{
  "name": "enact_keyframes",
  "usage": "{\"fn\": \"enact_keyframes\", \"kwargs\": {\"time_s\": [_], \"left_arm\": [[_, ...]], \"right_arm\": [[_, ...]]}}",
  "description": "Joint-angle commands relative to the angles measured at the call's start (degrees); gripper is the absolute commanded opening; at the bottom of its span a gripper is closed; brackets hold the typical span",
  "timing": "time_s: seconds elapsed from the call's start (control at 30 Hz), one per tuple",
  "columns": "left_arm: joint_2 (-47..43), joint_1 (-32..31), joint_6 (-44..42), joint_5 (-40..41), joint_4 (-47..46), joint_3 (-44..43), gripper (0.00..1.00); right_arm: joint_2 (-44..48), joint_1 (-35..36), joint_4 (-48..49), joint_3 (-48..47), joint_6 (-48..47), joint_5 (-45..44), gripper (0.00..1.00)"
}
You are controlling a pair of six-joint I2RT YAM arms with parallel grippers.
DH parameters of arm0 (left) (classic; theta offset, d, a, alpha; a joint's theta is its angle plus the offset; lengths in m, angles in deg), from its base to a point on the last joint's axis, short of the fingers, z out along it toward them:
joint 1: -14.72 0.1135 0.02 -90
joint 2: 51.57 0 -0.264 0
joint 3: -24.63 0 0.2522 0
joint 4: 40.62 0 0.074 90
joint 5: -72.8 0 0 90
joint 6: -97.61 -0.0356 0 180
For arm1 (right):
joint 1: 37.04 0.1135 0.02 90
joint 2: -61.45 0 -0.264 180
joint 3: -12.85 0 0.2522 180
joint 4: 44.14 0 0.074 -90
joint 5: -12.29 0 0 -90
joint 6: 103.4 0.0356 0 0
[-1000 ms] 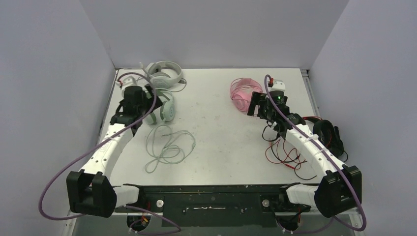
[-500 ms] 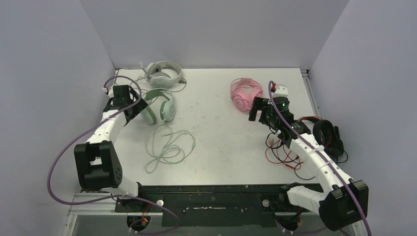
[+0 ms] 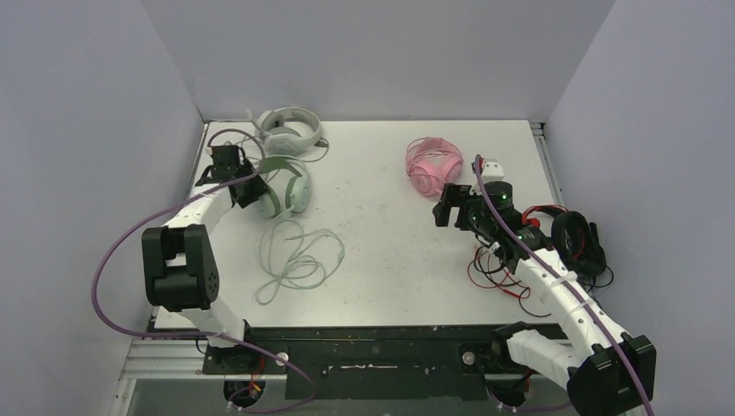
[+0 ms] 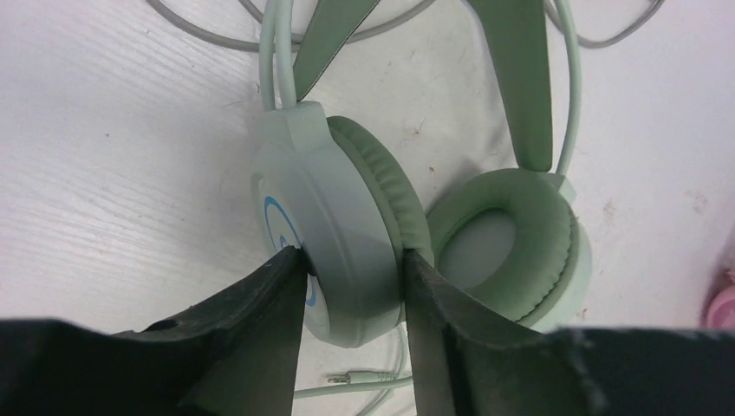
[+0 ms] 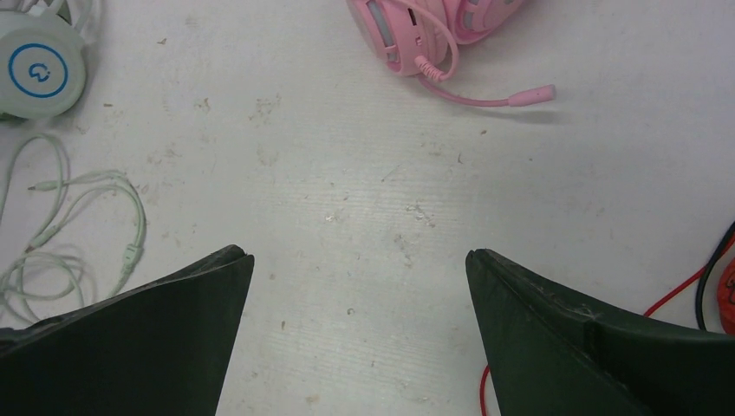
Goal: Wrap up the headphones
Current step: Move the headphones to the center of the board.
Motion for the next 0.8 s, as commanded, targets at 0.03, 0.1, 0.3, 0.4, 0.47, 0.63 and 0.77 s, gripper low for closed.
{"fn": "enact_keyframes", "kwargs": {"time_s": [0.03, 0.1, 0.3, 0.4, 0.47, 0.63, 0.77], "left_arm": [[-0.37, -7.02, -11.64, 5.11, 5.83, -3.96, 0.34], [-0.48, -10.95, -15.01, 7.06, 8.84, -5.14, 0.28], [-5.79, -19.71, -21.21, -0.42, 14.88, -3.17, 0.14], [-10.32, -27.28, -26.06, -0.58, 18.45, -2.62, 0.15], [-12.79, -31.58, -29.75, -0.89, 20.71, -2.12, 0.15], [-16.08, -36.01, -35.8, -3.98, 18.38, 1.31, 0.18], [-17.9, -37.58, -35.82, -5.51, 13.19, 3.2, 0.19]], "right_arm": [[2.5, 0.56, 1.11, 0.84, -2.11, 5.98, 1.0], [2.5, 0.54, 0.7, 0.61, -2.25, 7.47, 1.0], [0.26, 3.79, -0.79, -1.18, -4.88, 17.32, 1.0], [-3.22, 9.33, -3.83, -4.2, -7.0, 14.11, 1.0], [-5.63, 11.78, -4.45, -5.64, -7.74, 12.89, 1.0], [-14.05, 15.89, -4.01, -8.93, -8.09, 10.12, 0.99], [-20.07, 17.84, -4.6, -11.18, -6.15, 3.89, 0.94]]}}
